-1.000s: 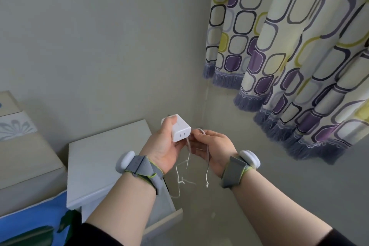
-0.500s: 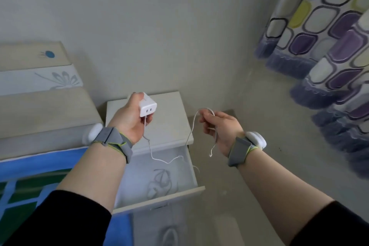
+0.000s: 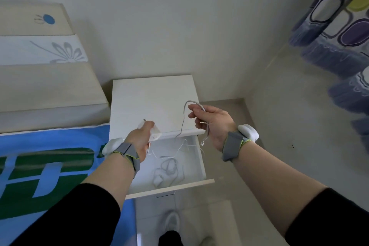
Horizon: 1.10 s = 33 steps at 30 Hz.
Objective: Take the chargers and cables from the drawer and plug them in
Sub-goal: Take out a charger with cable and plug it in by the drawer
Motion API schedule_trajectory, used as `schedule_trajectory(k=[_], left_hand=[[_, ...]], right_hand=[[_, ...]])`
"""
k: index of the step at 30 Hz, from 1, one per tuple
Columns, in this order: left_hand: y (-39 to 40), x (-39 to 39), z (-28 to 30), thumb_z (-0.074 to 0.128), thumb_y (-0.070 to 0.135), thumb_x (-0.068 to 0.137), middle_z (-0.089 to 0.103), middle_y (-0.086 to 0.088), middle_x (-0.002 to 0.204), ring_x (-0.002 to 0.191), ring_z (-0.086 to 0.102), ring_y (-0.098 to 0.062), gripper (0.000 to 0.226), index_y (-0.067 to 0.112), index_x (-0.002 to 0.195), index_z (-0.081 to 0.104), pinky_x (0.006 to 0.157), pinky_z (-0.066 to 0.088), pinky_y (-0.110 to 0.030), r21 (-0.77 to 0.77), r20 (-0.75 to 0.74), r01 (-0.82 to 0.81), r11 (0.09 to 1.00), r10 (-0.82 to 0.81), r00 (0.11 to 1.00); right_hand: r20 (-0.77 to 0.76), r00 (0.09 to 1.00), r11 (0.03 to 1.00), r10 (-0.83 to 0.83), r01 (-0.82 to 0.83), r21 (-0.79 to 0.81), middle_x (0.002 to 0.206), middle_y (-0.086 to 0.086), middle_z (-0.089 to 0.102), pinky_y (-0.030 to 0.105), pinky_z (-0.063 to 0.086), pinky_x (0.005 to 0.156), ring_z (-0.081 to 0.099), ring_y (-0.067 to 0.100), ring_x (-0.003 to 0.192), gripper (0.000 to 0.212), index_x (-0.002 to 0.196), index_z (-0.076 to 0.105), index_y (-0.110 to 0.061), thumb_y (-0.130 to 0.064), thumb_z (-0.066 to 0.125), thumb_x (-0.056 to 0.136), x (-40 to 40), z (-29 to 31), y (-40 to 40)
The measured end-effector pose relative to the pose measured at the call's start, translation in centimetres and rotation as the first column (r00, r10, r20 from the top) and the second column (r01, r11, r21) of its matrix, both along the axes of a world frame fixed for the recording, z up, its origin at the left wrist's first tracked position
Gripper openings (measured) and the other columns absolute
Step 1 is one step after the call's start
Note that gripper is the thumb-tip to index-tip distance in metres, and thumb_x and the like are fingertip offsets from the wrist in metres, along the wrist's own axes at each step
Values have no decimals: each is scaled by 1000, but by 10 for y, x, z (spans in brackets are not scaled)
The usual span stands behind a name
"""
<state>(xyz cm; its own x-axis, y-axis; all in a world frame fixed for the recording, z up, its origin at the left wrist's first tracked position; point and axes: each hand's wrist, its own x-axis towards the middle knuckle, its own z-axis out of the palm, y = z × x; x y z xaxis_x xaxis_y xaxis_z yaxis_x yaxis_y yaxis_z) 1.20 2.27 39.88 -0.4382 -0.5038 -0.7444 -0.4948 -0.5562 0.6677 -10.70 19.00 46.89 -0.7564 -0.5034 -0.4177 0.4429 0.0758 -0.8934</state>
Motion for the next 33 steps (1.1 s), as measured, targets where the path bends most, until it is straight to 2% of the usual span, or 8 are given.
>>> schedule_trajectory(k=[3,6,10,18,20,23,28,33], left_hand=[[-3,1,-18,59,45,72,39,4,74,62,36,-12,43,15,100,45,75,38,-36,26,85,43,999,-45,995],[-6,-2,-24,57,46,76,37,2,71,70,37,-28,41,14,99,44,82,30,-37,9,138,105,994,-105,985],[-4,-11,-24,60,39,80,52,-7,91,87,46,-29,32,13,95,50,98,44,-46,58,57,80,995,-84,995],[17,-49,9,44,34,90,62,-16,76,58,67,-27,31,5,98,52,72,57,-35,509,-264,95,855,50,963],[15,-58,13,44,33,91,62,-16,78,60,66,-29,29,5,86,48,63,58,-32,596,-296,54,801,157,942],[9,-69,16,52,27,88,56,-16,82,81,62,-36,24,3,82,50,81,55,-40,719,-276,-106,687,423,863],[3,-69,29,51,26,87,64,-17,79,70,58,-21,24,3,87,57,58,44,-23,539,-327,7,842,201,923],[8,-58,52,45,23,87,61,-19,102,52,58,-15,30,3,108,51,47,36,-24,294,-489,226,929,-57,871]], right_hand=[[19,999,998,29,-29,47,76,5,69,24,44,61,50,13,62,15,96,75,-8,-7,63,87,2,-19,-10],[34,999,998,38,-40,55,75,4,69,22,45,60,51,12,61,15,96,75,-8,-7,63,87,4,-33,-16],[41,998,998,57,-56,-7,72,3,70,20,44,58,51,11,59,16,90,77,-10,-4,62,85,5,-39,-19],[43,995,991,94,-89,-103,59,17,66,30,41,62,54,25,58,41,62,74,-2,21,41,63,6,-26,-16],[65,993,988,98,-89,-126,52,18,62,31,41,60,55,28,55,37,54,70,0,19,39,57,6,-24,-10],[90,993,994,82,-75,-84,44,15,55,25,41,50,51,25,47,29,45,64,-2,12,39,48,6,-30,6],[-14,998,946,63,-55,318,50,8,64,23,35,48,48,18,52,41,53,70,-9,18,40,58,-3,-61,24],[101,991,916,86,-119,384,82,10,69,20,46,61,62,16,68,59,101,70,3,26,29,65,-9,-79,11]])
